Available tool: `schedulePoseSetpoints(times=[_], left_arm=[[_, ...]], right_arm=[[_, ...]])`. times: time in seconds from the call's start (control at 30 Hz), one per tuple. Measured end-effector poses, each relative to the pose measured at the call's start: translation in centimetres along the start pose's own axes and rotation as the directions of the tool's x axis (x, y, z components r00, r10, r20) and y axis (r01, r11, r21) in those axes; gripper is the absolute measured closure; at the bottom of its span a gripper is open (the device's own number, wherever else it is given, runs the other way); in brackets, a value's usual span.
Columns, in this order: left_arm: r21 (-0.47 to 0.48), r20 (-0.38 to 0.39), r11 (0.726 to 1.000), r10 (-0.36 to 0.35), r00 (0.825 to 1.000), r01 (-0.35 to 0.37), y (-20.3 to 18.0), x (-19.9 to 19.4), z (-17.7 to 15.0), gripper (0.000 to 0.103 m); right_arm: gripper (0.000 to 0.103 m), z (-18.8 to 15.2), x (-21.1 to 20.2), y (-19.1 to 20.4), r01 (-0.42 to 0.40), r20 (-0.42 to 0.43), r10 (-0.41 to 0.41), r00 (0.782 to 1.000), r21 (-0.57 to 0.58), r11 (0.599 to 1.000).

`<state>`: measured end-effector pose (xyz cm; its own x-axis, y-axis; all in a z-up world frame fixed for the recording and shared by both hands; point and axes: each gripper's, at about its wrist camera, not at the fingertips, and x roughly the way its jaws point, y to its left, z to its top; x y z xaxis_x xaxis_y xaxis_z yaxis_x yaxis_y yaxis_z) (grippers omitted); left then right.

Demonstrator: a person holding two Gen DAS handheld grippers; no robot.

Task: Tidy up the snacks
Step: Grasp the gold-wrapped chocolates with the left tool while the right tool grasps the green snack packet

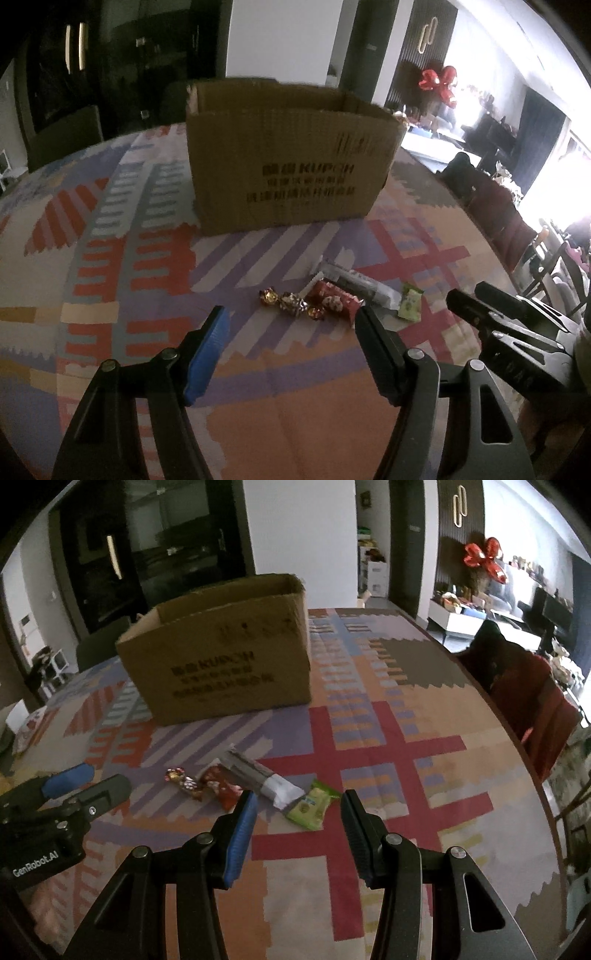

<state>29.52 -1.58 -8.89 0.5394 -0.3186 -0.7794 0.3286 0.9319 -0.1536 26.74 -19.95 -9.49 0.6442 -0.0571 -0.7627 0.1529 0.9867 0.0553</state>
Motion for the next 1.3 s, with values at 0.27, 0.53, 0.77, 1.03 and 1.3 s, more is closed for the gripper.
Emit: schedulePoseSetpoints(times=[0.27,0.53,0.77,1.03,1.3], left_arm=[[-0.079,-0.072,0.996,-0.036,0.997,0.03,1.1,3.9,0.1,0.044],[-0.158,-0.125,0.985,-0.083,0.989,0.063,1.6,7.0,0.2,0.058],[-0.184,-0.147,0.981,-0.085,0.985,0.057,1.6,8.7,0.3,0.062],[-0.214,-0.142,0.976,-0.072,0.987,0.041,1.9,9.3,0.6,0.065],[-0.209,-0.149,0.978,-0.059,0.987,0.027,2.1,9.6,0.7,0.084]], right_arm=[[0.055,-0.2,3.0,-0.6,0.016,-0.041,-0.013,0.999,0.07,0.997],[0.055,-0.4,5.1,-1.1,0.027,-0.067,-0.019,0.998,0.116,0.993],[0.056,-0.3,6.6,-1.9,0.043,-0.094,-0.029,0.995,0.155,0.987],[0.062,-0.4,8.0,-1.8,0.037,-0.133,-0.015,0.991,0.163,0.986],[0.073,-0.6,8.7,-1.8,0.044,-0.14,-0.023,0.99,0.153,0.987]])
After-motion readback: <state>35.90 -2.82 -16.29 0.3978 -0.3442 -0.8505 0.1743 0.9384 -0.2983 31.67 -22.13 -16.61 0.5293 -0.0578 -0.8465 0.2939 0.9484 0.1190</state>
